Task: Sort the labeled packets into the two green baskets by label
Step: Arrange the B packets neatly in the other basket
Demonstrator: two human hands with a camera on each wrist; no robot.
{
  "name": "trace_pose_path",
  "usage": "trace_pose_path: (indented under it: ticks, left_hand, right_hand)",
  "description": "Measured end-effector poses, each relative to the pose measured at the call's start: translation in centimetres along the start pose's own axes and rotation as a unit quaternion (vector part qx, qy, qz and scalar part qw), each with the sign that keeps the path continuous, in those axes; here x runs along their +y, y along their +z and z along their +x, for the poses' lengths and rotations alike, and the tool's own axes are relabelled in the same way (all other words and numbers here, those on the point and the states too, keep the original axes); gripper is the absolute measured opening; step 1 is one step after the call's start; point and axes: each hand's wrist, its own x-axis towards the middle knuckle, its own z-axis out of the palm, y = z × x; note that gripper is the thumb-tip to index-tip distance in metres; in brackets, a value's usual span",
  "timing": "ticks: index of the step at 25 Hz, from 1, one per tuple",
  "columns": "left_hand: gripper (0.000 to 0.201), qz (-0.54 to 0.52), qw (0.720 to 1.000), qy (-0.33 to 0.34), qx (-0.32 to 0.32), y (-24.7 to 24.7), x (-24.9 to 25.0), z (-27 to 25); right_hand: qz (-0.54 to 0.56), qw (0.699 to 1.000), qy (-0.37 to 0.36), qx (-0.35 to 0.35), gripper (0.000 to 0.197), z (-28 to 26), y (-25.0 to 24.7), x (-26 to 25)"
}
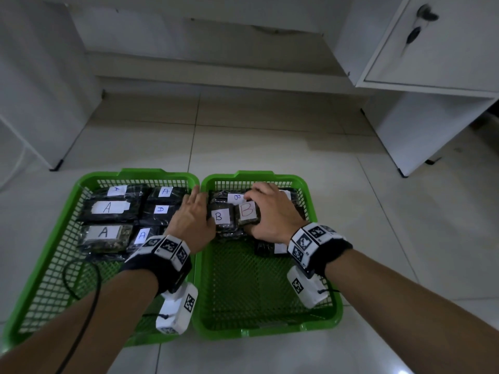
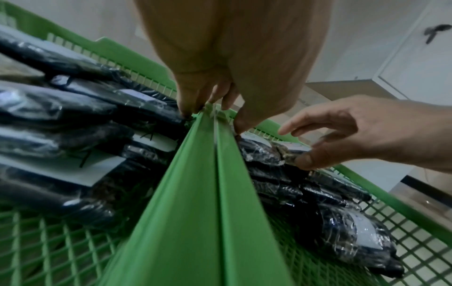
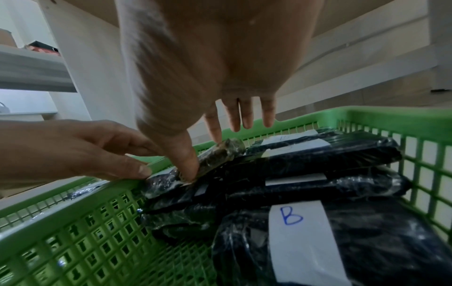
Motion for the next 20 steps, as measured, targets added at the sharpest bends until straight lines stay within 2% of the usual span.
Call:
trace_pose_path:
  ticks: [3, 7, 9, 14, 20]
  left_hand:
    - [0.067, -0.007, 0.999, -0.034, -0.009, -0.2, 0.2, -0.1]
    - [0.030, 0.029, 0.999, -0.043, 0.014, -1.1, 0.4, 0.7]
    - [0.022, 0.055, 0.997, -0.044, 0.016, -1.2, 0.7, 0.9]
    - [0.010, 0.089, 0.994, -0.044, 0.033, -1.2, 0.9, 1.0]
    - [0.012, 0.088, 0.993, -0.048, 0.064, -0.9, 1.0, 0.4]
  right_hand:
    - [-0.016, 1.000, 0.012, -0.021, 0.080, 0.5, -0.4, 0.0]
    - [-0.020, 0.999, 0.016, -0.029, 0.080, 0.4, -0.5, 0.2]
    - [-0.041, 0.999, 0.001, -0.015, 0.075, -0.1, -0.1, 0.0]
    - [-0.056, 0.998, -0.015, 0.006, 0.075, -0.7, 0.1, -0.3]
    - [-0.057, 0.998, 0.013, -0.027, 0.089, -1.3, 0.5, 0.2]
